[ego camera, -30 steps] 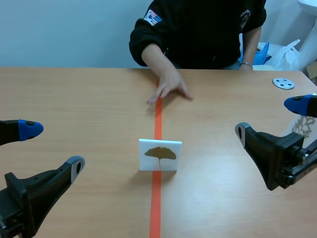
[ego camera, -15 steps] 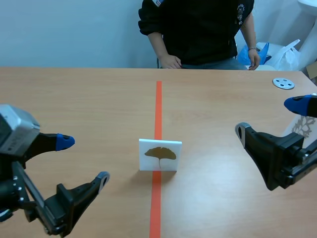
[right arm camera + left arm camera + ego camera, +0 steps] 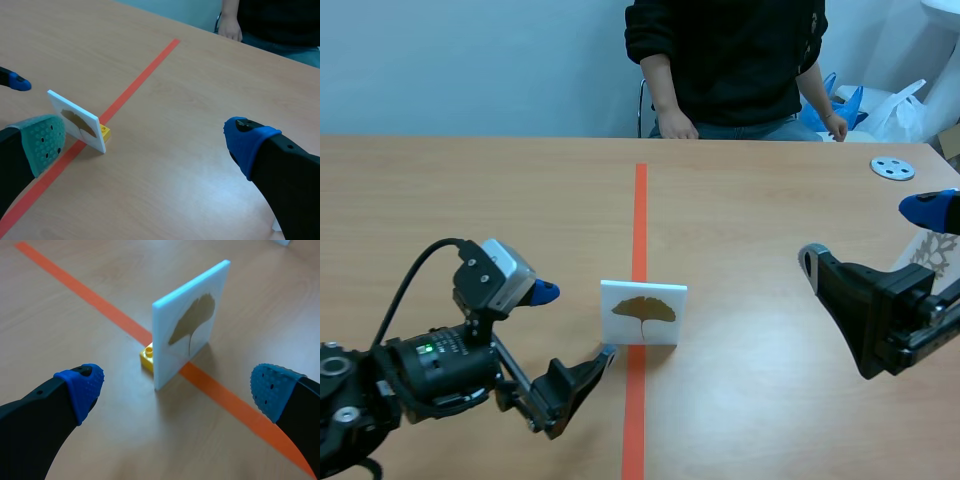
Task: Sort the leaf by its shape. The table is split by an orange tape line. A compound leaf with several leaflets goes to the left side, a simple leaf with one blade goes to the right side. Return to the home posture when a red brick is placed on the table.
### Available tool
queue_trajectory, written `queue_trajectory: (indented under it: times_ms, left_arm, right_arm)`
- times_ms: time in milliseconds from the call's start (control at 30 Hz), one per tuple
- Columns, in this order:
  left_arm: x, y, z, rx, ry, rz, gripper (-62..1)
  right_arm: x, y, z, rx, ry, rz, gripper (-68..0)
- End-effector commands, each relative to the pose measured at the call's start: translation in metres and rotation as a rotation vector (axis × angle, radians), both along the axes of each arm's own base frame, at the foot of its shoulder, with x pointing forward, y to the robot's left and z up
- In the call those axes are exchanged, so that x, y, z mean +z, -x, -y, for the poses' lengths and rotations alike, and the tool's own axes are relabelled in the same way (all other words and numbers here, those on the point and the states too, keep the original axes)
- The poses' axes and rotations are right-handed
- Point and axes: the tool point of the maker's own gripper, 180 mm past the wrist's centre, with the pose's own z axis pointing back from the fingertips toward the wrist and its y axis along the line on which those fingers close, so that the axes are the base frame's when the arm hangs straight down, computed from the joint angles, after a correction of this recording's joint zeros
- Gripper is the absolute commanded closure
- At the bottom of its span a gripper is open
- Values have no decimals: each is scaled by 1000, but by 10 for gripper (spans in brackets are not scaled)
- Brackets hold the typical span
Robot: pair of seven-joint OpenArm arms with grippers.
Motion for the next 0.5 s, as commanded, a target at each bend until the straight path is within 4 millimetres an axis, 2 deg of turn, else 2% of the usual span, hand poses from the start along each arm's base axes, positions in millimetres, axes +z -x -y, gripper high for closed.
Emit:
queue_trajectory:
  times_ms: [0,133,300,467]
  left_arm:
    - [14,-12,11,12,52,44,-623]
    - [5,-24,29,6,55,42,-623]
    - [-7,-24,54,-38,39,49,-623]
    - [-16,-27,63,-23,21,65,-623]
  right_arm:
    - [8,-3,-1,7,-8,31,-679]
    - [8,-3,-1,7,-8,32,-679]
    - [9,-3,-1,7,-9,34,-679]
    - [9,-3,-1,8,-10,34,-679]
